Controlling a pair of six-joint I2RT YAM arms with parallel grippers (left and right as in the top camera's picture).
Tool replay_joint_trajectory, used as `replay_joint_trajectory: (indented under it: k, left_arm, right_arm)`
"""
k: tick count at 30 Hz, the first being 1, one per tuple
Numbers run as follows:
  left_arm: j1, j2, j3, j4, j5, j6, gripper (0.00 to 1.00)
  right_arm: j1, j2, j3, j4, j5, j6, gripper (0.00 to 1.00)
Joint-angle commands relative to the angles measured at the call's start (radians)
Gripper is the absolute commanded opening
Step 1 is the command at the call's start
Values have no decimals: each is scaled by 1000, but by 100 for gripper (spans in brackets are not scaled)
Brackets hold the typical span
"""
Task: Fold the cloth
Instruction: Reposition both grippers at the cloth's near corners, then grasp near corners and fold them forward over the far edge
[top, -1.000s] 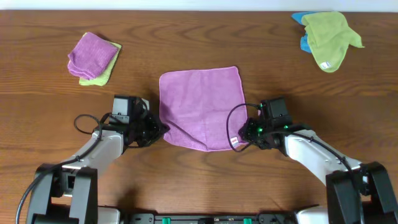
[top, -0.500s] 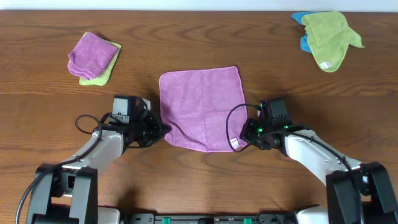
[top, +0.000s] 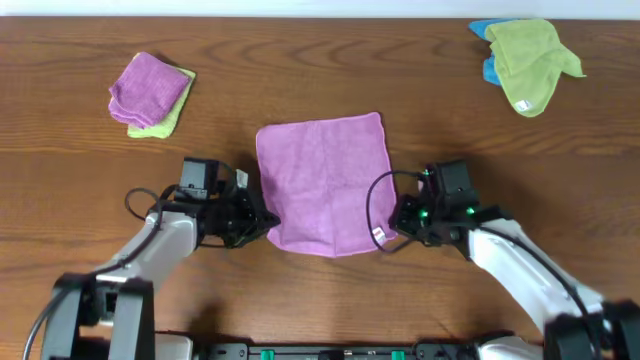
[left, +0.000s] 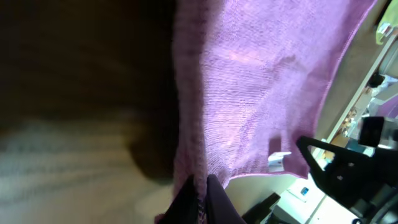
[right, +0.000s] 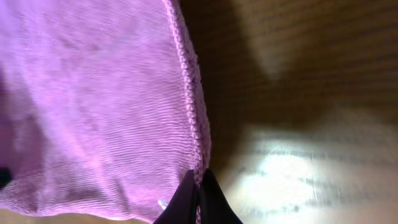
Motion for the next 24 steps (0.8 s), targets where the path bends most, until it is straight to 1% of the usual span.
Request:
replay_joint_trajectory:
  k: [1, 8, 11, 14, 16, 19, 24]
  left_arm:
    - [3, -61, -4, -34, 22, 25, 6]
    - [3, -166, -4, -117, 15, 24, 6]
    - [3, -191, -4, -134, 14, 13, 6]
    - [3, -207, -3, -126, -5, -25, 6]
    - [3, -212, 0, -119, -42, -83, 6]
    - [3, -213, 1, -25, -56, -185, 6]
    - [3, -213, 1, 39, -121, -243, 6]
  right_arm:
    - [4, -70, -5, -31, -8, -10, 1]
    - [13, -142, -5, -138, -9, -18, 1]
    - [29, -171, -5, -148, -11, -18, 1]
    - [36, -198, -5, -106, -2, -18, 2]
    - [36, -211, -5, -68, 18, -17, 2]
    - [35, -215, -5, -9, 80, -17, 2]
    - [35, -205, -5, 68, 124, -16, 1]
